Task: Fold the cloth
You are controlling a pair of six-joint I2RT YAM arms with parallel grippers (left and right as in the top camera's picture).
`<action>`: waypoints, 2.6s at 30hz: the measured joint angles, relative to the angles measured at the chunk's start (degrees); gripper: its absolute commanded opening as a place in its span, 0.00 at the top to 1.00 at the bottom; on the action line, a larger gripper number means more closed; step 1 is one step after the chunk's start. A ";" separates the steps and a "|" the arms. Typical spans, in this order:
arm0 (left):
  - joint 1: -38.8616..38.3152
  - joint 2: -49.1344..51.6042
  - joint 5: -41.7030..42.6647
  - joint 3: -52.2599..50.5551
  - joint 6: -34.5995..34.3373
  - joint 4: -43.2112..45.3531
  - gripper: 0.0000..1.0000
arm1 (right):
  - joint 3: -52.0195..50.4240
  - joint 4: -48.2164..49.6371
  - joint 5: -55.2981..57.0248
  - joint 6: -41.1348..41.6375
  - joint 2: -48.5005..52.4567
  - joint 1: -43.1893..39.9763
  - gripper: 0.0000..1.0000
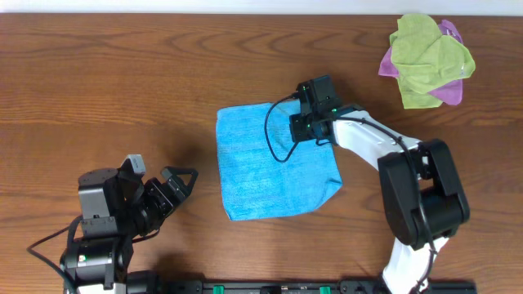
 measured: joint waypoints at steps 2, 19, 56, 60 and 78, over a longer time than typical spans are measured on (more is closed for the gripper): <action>0.00 0.11 0.00 0.00 -0.98 0.13 0.05 | 0.04 -2.27 -0.92 0.22 -0.98 -0.09 0.81; 0.00 -0.17 3.45 -0.04 -3.98 -11.10 0.05 | -0.15 -37.07 -4.20 0.85 -34.67 -6.10 0.36; -13.66 2.56 -5.22 -21.66 -12.81 17.81 0.05 | -32.96 -16.50 -20.81 15.56 -40.11 -20.83 0.33; -19.12 10.47 -7.56 -21.70 -16.41 26.62 0.05 | -33.00 -16.46 -20.81 17.92 -38.64 -20.83 0.33; -25.88 31.36 -5.16 -19.91 -25.11 50.60 0.05 | -33.07 -16.70 -20.79 25.62 -38.38 -20.83 0.37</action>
